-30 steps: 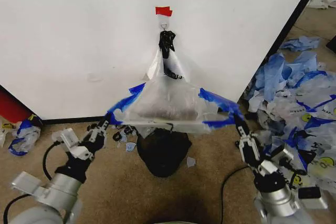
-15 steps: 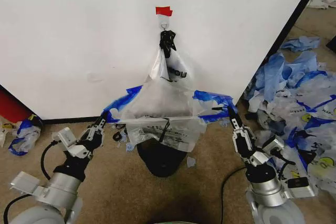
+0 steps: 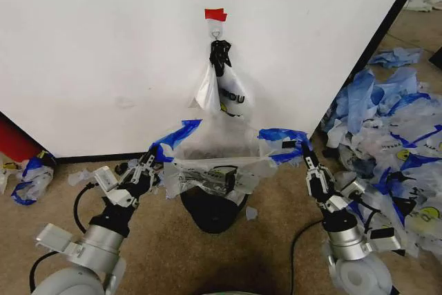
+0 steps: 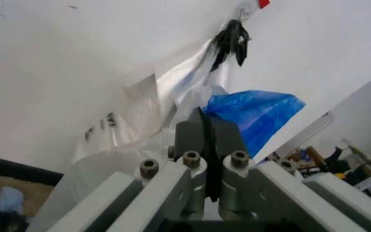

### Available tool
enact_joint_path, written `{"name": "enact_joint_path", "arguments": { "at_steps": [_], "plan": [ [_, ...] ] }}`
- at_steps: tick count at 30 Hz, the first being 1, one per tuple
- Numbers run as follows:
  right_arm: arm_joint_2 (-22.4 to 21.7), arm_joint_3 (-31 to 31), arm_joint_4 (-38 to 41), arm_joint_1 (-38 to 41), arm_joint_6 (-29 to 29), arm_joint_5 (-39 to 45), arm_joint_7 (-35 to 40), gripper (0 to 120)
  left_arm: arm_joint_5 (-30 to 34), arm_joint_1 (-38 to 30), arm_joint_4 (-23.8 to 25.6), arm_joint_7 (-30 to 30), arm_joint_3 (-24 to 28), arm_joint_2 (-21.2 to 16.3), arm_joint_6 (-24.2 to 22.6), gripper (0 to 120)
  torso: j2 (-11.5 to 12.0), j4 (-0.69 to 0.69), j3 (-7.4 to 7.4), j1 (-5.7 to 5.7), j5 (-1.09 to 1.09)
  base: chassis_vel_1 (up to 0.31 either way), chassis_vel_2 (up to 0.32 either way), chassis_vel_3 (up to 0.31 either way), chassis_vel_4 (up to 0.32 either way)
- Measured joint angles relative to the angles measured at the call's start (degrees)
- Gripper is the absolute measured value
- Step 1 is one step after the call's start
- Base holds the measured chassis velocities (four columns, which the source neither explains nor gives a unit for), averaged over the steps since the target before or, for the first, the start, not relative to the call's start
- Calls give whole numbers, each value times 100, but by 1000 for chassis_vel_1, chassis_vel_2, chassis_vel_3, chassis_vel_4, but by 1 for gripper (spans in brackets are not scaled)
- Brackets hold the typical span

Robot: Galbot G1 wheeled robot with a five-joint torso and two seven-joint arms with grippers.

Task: Pick up the garbage bag from the wall and place it over the trash bin.

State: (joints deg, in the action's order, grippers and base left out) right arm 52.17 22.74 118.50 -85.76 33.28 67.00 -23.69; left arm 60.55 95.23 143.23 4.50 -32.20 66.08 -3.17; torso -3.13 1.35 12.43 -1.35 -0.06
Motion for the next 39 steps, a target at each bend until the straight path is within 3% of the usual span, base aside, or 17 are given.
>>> {"name": "enact_joint_path", "arguments": {
  "at_steps": [9,25,39],
  "plan": [
    [-67,246,93,-122,-49,67,-42,0,135,5,0,145,311,247,-207,0,0,0,0,0,-1,0,0,0,0],
    [81,49,132,-196,-48,-136,-84,0,74,453,0,677,157,161,-267,0,0,0,0,0,-1,0,0,0,0],
    [191,-215,-264,-135,17,-307,-65,0,53,465,0,773,239,250,-219,0,0,0,0,0,-1,0,0,0,0]
  ]
}}
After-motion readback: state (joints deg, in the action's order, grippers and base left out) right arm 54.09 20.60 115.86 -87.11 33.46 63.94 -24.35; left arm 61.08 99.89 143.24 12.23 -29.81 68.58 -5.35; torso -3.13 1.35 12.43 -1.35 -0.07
